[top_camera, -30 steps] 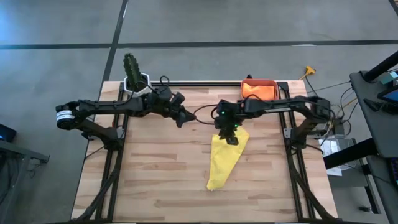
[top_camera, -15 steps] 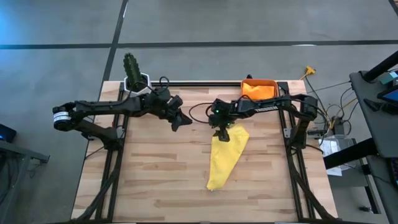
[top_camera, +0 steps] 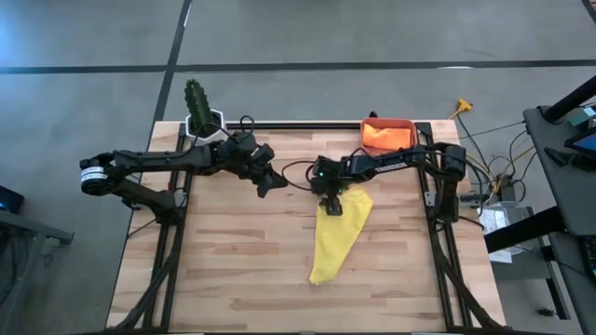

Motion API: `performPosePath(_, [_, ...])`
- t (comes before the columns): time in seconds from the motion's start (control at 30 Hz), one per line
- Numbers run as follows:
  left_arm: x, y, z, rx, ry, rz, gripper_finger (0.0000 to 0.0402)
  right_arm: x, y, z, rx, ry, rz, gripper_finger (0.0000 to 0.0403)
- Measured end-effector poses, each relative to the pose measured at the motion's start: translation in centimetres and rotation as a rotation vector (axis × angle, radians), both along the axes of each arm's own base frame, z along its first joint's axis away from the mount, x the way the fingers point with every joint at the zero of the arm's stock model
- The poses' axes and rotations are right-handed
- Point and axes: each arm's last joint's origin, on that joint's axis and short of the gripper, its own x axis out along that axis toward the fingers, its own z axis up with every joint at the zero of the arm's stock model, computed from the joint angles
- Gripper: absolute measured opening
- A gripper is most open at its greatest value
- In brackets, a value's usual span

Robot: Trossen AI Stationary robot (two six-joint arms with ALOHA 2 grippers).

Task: Roll microfiber towels into tight, uniform cylinder then place into a basket
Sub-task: Fold the yellow towel

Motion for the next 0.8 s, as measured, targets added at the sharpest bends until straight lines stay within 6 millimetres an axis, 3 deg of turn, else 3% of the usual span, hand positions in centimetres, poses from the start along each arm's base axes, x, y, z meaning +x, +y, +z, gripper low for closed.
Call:
performPosePath(0.3, [0.0,0.0,0.0,-0.009,0.001,0.001,0.0061,0.6,3.4,-0.4,-0.056,0.008,0.102,0.0137])
performPosePath(0.6, [0.0,0.0,0.0,-0.011,0.001,0.003,0.0061,0.6,4.3,-0.6,-0.102,0.029,0.104,0.0101])
performPosePath(0.8, [0.0,0.0,-0.1,-0.029,0.008,0.017,0.0061,0.6,4.6,-0.4,-0.098,0.029,0.101,0.0057])
